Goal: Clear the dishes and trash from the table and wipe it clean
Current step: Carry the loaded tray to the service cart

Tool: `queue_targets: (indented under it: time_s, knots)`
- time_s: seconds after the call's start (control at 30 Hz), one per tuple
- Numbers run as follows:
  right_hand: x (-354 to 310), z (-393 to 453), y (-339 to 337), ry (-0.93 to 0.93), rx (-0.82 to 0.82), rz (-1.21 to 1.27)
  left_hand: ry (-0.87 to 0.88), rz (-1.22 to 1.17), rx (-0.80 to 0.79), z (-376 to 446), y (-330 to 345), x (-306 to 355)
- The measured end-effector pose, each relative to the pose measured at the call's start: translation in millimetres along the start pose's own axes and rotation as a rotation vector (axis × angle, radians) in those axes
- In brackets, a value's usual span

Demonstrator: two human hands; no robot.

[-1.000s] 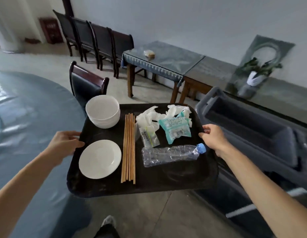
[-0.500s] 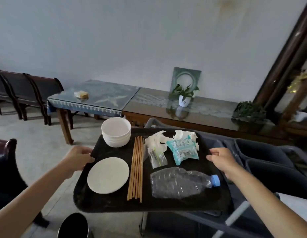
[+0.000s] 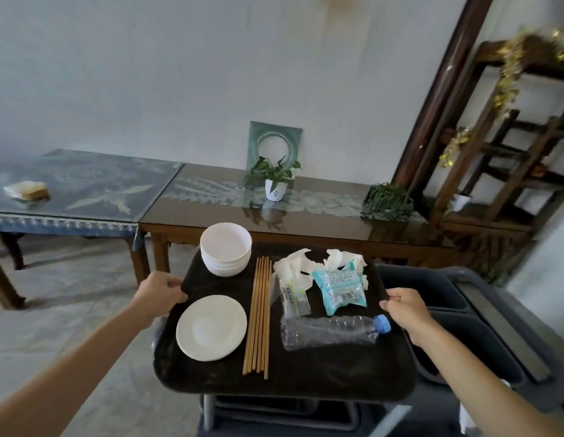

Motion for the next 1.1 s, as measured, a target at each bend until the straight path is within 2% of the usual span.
queue_targets:
  time_s: [0.2, 0.43, 0.73, 1.0, 1.1]
  knots:
    - [21.8, 43.1, 7.9, 0.059, 0.004, -0.015, 0.000, 0.108, 0.052, 35.2, 41.6, 21.1]
    - [43.6, 91.6, 42.9, 0.084, -0.022, -0.049, -0.086, 0.156, 0.094, 74.9, 79.6, 22.9]
    - [65.5, 139.9, 83.2, 0.103, -0.124, -0.123, -0.194, 0.324, 0.148, 115.2, 115.6, 10.3]
    - [80.9, 153.1, 101.7, 0.131, -0.215, -0.205, -0.334, 0.261, 0.196, 134.3, 123.7, -12.4]
    - [81.1, 154.5, 106.7, 0.149, -0.227, -0.181, -0.403, 0.164, 0.232, 133.3, 123.2, -11.0]
Point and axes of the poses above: each hand's wrist, its own z-axis towards the middle knuckle, its own y-axis out of the palm, x = y × z, the point moved 3 cm from there along z, towards the middle knuckle, and after that the axes turned 11 degrees about -y, right-handed, at the moved point
